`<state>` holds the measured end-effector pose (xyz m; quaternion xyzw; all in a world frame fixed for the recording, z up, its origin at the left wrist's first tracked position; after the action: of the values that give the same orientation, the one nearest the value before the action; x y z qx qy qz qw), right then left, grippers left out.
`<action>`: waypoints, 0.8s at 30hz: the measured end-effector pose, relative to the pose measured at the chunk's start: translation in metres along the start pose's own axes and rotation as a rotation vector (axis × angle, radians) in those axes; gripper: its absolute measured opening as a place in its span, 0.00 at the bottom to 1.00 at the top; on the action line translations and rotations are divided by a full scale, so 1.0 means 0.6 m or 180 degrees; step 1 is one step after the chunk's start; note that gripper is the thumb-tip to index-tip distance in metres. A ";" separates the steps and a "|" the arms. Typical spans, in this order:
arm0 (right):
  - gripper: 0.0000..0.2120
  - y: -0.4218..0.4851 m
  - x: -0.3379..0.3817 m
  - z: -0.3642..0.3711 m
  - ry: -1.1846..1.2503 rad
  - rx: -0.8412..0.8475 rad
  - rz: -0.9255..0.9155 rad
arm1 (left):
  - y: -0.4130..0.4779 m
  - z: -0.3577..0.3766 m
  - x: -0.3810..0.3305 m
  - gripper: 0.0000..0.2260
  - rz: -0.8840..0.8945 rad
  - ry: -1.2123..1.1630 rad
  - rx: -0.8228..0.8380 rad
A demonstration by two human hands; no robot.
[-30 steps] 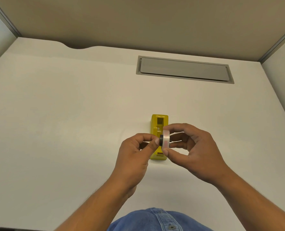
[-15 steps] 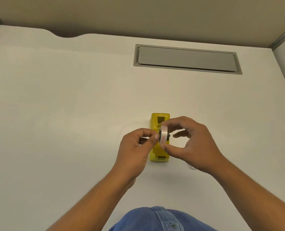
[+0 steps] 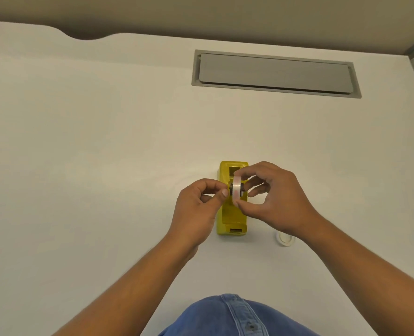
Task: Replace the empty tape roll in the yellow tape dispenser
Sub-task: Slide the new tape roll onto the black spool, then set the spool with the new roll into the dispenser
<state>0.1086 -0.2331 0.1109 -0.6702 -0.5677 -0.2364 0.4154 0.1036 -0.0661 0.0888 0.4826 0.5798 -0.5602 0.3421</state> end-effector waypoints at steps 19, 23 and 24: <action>0.20 0.027 -0.017 0.013 -0.0595 -0.0020 -0.0164 | 0.019 -0.012 0.033 0.07 0.0293 0.0317 -0.0305; 0.19 0.034 -0.022 0.012 -0.0807 -0.0083 -0.0195 | 0.029 -0.034 0.073 0.08 0.0890 0.1323 -0.0465; 0.19 0.036 -0.023 0.012 -0.0856 -0.0089 -0.0187 | 0.031 -0.039 0.090 0.09 0.1068 0.1677 -0.0384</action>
<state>0.1247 -0.2352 0.0899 -0.6847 -0.6342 -0.1644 0.3191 0.1081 -0.0356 0.0357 0.6789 0.5929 -0.3163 0.2958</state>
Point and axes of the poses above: each hand's wrist, its own y-axis towards the middle knuckle, its own z-axis out of the palm, x = y × z, the point moved 3 cm from there along y, towards the middle knuckle, and after that the axes turned 11 degrees about z, right-handed, at the moved point
